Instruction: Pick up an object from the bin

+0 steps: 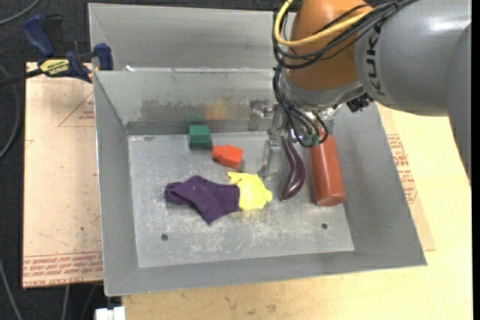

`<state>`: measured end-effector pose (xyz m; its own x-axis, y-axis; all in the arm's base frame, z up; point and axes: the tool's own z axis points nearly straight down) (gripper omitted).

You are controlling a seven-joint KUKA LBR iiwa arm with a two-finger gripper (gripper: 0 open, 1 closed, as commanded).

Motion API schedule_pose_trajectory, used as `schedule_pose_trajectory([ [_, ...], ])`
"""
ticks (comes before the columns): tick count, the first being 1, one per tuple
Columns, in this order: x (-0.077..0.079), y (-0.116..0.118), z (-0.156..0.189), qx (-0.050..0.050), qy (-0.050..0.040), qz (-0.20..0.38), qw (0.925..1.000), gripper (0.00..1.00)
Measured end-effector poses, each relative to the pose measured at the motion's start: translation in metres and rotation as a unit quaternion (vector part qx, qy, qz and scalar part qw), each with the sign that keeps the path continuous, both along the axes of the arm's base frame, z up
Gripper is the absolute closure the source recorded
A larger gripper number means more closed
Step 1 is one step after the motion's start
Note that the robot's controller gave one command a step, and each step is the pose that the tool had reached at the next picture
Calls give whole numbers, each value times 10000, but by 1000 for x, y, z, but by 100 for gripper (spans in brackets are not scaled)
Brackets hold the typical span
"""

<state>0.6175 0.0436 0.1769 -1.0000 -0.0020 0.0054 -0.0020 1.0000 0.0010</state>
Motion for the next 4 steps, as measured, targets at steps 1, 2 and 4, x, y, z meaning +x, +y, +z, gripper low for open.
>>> schedule_pose_trajectory([
  [1, 1, 0, 5, 1, -32, -3, 10000, 0],
  [2, -14, 6, -17, -3, -63, 245, 9997, 0],
  [4, -40, 0, -106, 2, -75, 994, 9950, 100],
])
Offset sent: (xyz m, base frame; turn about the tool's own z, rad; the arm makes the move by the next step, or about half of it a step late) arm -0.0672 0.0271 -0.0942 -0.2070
